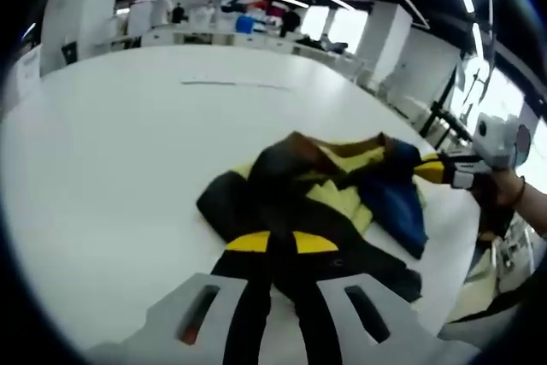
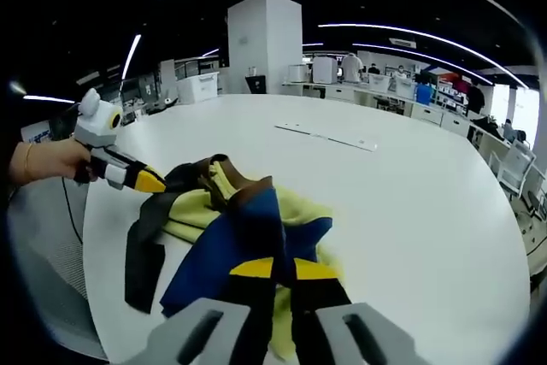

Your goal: Fold the garment on the visible template until the final outline fits inside the template.

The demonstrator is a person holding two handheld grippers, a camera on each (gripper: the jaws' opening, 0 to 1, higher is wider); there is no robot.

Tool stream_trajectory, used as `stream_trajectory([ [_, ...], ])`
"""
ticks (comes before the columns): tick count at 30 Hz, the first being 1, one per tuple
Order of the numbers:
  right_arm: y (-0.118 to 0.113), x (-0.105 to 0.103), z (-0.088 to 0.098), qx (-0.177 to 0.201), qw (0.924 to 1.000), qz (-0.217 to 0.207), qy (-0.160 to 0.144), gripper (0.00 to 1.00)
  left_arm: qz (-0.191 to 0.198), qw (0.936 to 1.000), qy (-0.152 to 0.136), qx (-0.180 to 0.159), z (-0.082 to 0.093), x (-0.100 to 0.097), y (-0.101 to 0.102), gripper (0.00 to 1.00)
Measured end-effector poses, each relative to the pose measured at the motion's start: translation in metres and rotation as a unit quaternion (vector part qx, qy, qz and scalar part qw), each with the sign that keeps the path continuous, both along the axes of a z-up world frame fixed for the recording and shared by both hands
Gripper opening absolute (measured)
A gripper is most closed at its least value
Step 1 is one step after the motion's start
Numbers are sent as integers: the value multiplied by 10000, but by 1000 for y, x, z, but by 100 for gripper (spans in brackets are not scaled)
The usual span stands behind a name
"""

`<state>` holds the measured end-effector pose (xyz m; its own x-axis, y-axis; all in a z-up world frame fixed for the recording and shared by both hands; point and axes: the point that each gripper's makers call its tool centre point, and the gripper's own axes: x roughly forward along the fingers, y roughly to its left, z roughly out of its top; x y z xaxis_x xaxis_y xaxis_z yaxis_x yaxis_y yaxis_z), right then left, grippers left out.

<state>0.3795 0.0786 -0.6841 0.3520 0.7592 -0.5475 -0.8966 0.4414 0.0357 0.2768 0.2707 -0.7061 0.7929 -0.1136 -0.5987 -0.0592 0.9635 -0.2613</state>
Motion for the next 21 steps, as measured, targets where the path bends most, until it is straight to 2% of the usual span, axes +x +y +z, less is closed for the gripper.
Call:
stream_trajectory([
  [9, -1, 2, 1, -22, 10000, -2, -66, 0, 22, 9999, 104, 70, -7, 0, 2, 0],
  [14, 0, 2, 6, 62, 9999, 23, -79, 0, 21, 9999, -102, 125, 7, 1, 2, 0],
  [17, -2, 5, 11, 153, 9998, -68, -75, 0, -70, 9990, -111, 424, 12, 2, 7, 0],
  [21, -3, 8, 18, 230, 9996, -92, -95, 0, -52, 9990, -280, 357, 24, 7, 8, 0],
])
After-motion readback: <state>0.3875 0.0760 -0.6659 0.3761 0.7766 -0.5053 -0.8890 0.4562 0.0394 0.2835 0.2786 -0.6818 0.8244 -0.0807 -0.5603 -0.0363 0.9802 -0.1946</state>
